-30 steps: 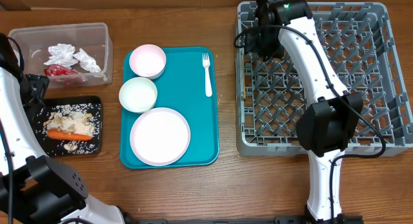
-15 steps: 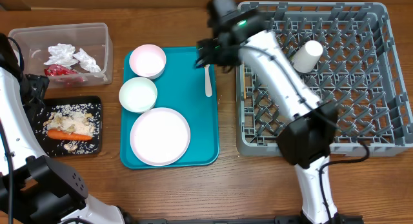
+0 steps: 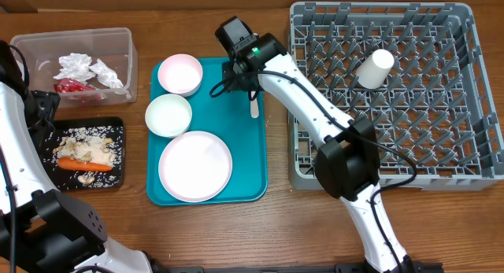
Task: Sort waste into correct bins and load items into the dishwasher rack
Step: 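Move the right gripper to the white fork and grasp its handle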
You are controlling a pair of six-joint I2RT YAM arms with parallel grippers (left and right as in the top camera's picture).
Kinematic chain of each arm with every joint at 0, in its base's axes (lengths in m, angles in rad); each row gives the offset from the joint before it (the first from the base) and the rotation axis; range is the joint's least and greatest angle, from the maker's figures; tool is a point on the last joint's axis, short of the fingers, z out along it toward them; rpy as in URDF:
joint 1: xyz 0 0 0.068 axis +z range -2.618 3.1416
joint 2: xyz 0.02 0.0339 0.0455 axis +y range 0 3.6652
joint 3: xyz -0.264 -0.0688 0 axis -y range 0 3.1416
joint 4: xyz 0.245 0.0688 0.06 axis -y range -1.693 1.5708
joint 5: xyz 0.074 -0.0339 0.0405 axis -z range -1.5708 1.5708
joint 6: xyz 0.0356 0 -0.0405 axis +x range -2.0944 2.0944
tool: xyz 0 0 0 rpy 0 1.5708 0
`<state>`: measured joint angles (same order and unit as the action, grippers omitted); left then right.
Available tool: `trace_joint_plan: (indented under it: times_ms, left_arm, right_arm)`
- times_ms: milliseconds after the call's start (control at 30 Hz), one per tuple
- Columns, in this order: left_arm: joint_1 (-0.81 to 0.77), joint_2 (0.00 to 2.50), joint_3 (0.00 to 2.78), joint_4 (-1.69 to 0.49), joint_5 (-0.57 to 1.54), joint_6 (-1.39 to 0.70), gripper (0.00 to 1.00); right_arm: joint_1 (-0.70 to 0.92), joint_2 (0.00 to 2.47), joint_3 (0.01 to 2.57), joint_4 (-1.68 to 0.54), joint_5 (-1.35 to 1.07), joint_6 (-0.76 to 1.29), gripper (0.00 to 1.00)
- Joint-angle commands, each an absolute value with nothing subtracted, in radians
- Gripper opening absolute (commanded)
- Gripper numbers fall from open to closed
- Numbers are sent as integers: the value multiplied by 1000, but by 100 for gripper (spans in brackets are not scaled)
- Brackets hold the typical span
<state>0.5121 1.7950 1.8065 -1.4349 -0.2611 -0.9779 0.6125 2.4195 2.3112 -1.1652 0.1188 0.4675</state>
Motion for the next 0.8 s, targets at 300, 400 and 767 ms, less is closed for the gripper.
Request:
trace_joint_plan:
  times_ms: [300,400,767]
  left_arm:
    - [509,1778,1802,-1435,-261,-999,100]
    - [509,1778,1802,-1435,-261,-999,100]
    - [509,1778,1802,-1435,-261,-999,100]
  right_arm:
    - [618,2500,2309,-1109,134,469,72]
    - [618,2519,2309,-1108,119,468,71]
    - [618,2548,2308,-1096,125,472,71]
